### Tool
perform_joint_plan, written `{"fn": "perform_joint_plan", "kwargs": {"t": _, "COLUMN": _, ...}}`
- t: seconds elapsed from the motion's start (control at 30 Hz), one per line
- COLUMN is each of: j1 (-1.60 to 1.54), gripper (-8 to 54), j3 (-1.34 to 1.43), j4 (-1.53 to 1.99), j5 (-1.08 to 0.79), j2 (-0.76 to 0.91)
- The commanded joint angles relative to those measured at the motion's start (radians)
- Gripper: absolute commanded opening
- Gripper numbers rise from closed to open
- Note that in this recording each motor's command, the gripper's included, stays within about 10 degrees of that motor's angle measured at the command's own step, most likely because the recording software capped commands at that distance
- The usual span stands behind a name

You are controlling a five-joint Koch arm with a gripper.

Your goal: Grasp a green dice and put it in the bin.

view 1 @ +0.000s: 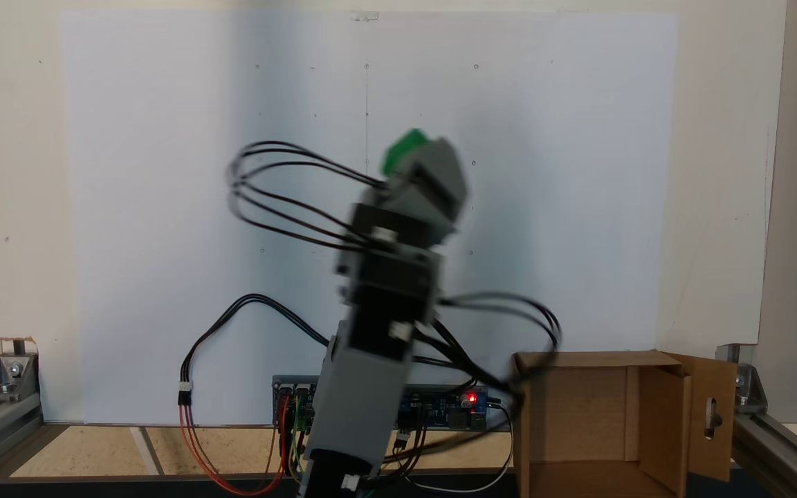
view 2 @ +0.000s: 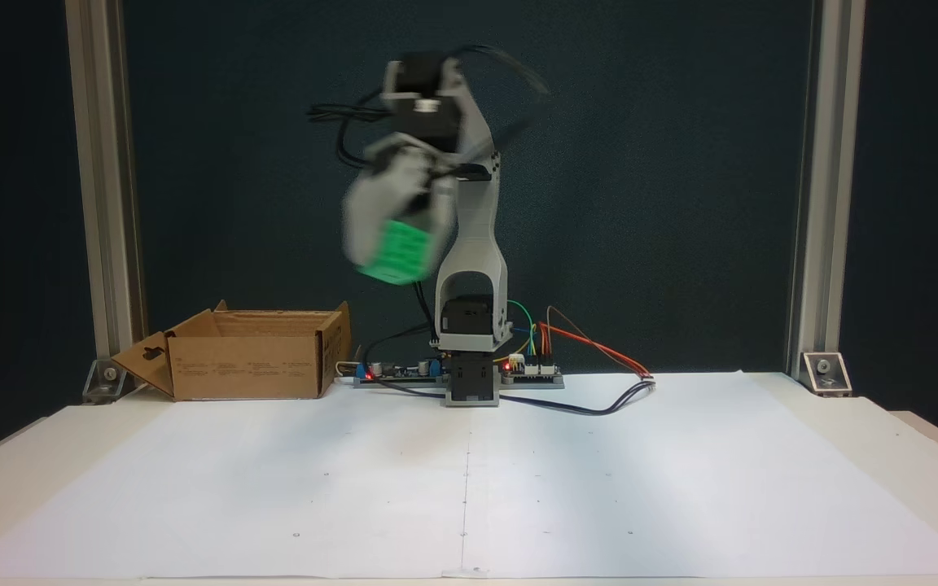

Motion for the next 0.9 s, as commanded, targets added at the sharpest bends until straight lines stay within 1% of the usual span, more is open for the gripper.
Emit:
{"fn": "perform_joint_plan", "kwargs": {"t": 0.0, "j1": 0.158, "gripper": 12.1, "j3": -0.052, "j4": -0.061, "j5": -0.167, "j2": 0.015}}
{"fn": "perform_joint_plan", "kwargs": {"t": 0.23, "j1": 0.665, "gripper": 12.1, "j3": -0.054, "j4": -0.089, "j5": -0.420, "j2": -0.006}}
{"fn": "perform_joint_plan", "kwargs": {"t": 0.5, "j1": 1.124, "gripper": 12.1, "j3": -0.054, "j4": -0.173, "j5": -0.739, "j2": -0.118}}
{"fn": "perform_joint_plan", "kwargs": {"t": 0.63, "j1": 1.290, "gripper": 12.1, "j3": -0.054, "j4": -0.235, "j5": -0.894, "j2": -0.201}}
{"fn": "perform_joint_plan", "kwargs": {"t": 0.73, "j1": 1.385, "gripper": 12.1, "j3": -0.054, "j4": -0.284, "j5": -0.959, "j2": -0.282}}
{"fn": "perform_joint_plan", "kwargs": {"t": 0.87, "j1": 1.471, "gripper": 12.1, "j3": -0.052, "j4": -0.298, "j5": -1.000, "j2": -0.402}}
